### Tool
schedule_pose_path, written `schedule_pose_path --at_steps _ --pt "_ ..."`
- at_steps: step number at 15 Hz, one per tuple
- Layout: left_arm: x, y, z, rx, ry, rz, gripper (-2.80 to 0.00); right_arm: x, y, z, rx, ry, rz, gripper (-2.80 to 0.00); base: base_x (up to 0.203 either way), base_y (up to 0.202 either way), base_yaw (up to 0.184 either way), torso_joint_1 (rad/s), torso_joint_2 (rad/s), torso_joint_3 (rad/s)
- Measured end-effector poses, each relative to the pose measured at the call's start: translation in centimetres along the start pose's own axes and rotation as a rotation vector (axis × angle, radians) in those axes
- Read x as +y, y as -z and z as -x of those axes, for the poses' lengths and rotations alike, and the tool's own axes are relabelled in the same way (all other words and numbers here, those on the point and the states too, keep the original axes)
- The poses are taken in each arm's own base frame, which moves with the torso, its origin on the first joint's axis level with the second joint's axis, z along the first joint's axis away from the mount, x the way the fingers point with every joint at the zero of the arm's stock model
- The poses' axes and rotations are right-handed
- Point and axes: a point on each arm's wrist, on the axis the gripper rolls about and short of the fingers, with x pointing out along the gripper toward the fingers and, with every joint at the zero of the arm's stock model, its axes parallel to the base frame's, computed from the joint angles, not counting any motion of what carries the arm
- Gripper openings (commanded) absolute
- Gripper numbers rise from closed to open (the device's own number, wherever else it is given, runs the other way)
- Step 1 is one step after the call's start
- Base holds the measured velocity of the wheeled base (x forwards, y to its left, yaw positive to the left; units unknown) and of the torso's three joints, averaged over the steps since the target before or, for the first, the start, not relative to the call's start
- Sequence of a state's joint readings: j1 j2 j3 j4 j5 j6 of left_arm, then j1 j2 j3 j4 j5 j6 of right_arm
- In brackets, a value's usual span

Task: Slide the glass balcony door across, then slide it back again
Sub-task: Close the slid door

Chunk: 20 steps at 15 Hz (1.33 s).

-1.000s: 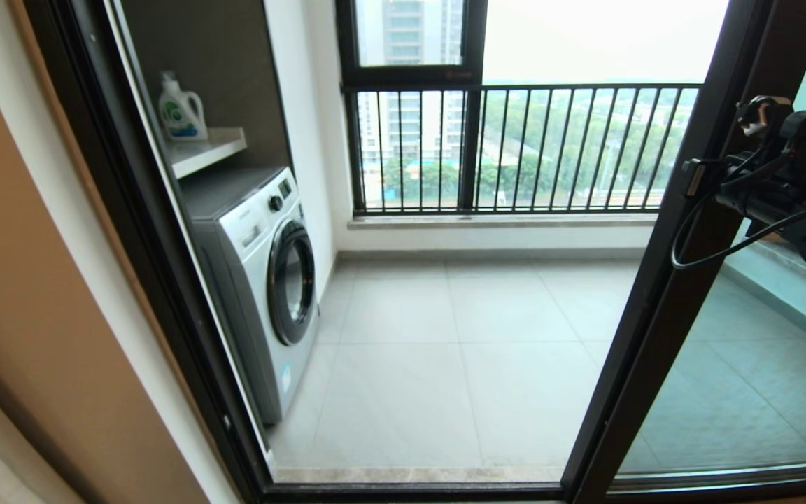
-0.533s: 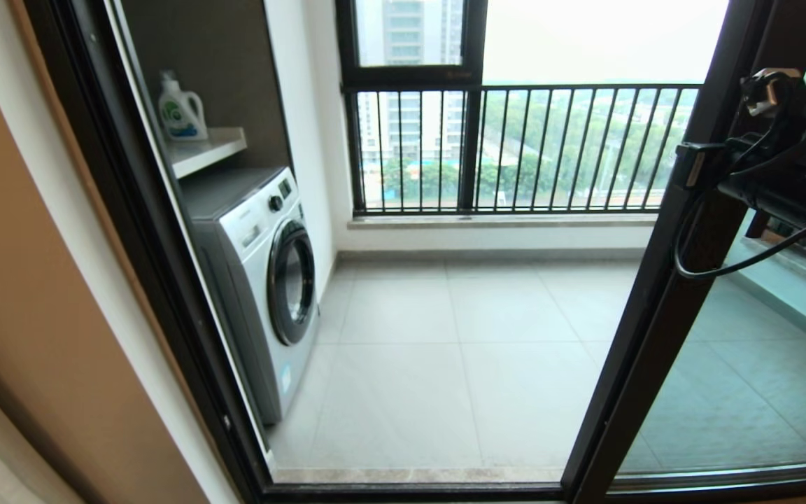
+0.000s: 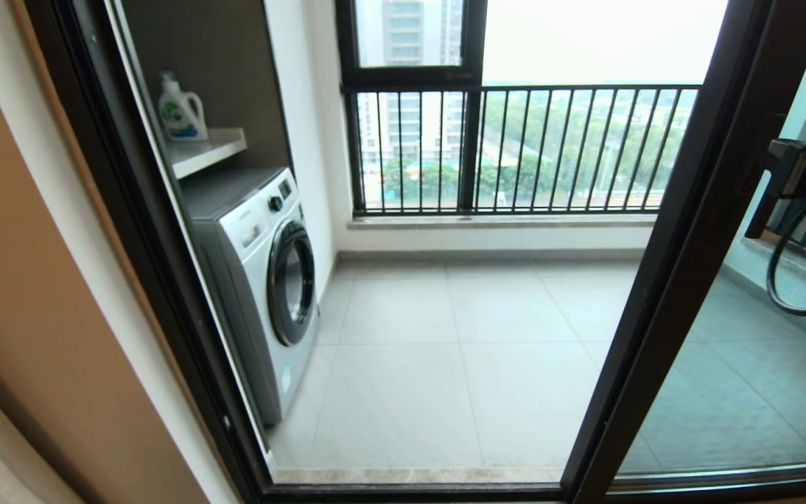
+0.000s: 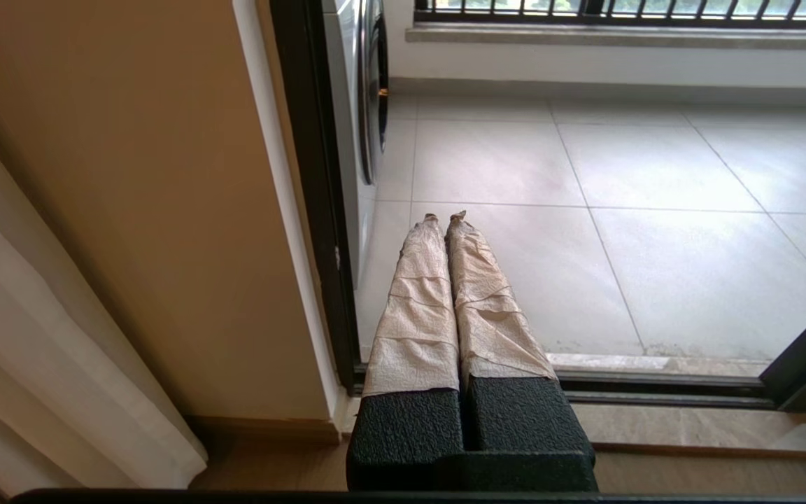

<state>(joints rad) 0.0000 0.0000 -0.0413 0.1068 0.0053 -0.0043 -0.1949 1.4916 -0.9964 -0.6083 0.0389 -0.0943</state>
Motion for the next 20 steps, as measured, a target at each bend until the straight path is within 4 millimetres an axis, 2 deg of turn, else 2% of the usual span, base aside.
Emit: schedule_pose_path --at_steps 5,10,15,20 --pt "0.0 0.0 0.0 0.000 0.000 0.000 -2.80 -5.7 0.2 2.4 0.037 0.162 0.020 -2.80 0.000 0.000 0.000 0.000 0.00 0.000" --pt "0.0 0.0 0.0 0.000 0.000 0.000 -2.80 -11.0 1.8 2.5 0.095 0.247 0.010 -2.80 0.000 0.000 0.000 0.000 0.00 0.000" --pt "0.0 0.0 0.0 0.000 0.000 0.000 -2.80 -13.8 3.5 0.3 0.122 0.197 -0.040 -2.80 0.000 0.000 0.000 0.000 0.00 0.000" --pt "0.0 0.0 0.0 0.000 0.000 0.000 -2.80 -14.8 4.5 -3.0 0.120 0.156 -0.046 -2.80 0.000 0.000 0.000 0.000 0.00 0.000"
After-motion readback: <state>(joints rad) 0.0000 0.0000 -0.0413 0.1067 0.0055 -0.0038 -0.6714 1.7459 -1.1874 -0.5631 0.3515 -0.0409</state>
